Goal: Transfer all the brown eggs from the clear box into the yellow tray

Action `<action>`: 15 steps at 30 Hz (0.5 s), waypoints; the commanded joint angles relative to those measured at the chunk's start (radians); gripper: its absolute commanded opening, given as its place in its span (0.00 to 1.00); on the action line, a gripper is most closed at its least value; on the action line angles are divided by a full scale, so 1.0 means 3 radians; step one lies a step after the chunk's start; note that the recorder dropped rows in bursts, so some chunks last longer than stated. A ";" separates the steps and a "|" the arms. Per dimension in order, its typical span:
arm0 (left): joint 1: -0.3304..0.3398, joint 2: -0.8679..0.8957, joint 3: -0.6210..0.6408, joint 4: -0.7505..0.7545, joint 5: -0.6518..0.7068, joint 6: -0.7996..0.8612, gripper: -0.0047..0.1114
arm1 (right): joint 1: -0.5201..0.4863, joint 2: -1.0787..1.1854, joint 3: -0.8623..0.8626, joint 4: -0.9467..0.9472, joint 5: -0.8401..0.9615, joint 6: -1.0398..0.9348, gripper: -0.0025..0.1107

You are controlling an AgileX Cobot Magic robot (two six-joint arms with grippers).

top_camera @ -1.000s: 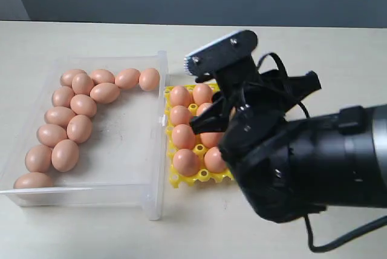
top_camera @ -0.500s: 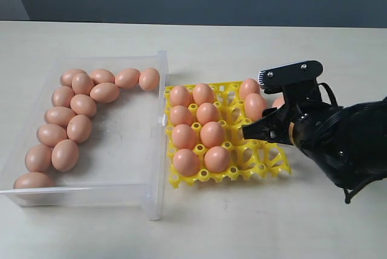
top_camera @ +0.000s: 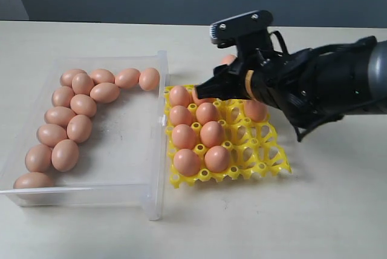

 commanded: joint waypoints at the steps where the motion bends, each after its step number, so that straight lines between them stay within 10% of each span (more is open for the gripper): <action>1: -0.0004 -0.0016 0.0013 0.0000 -0.0035 -0.0008 0.04 | -0.0054 0.0315 -0.0372 -0.0038 -0.0046 -0.0225 0.02; 15: -0.0004 -0.0016 0.0013 0.0000 -0.0035 -0.0008 0.04 | -0.0381 0.0632 -0.0516 -0.0038 -0.0349 -0.0142 0.02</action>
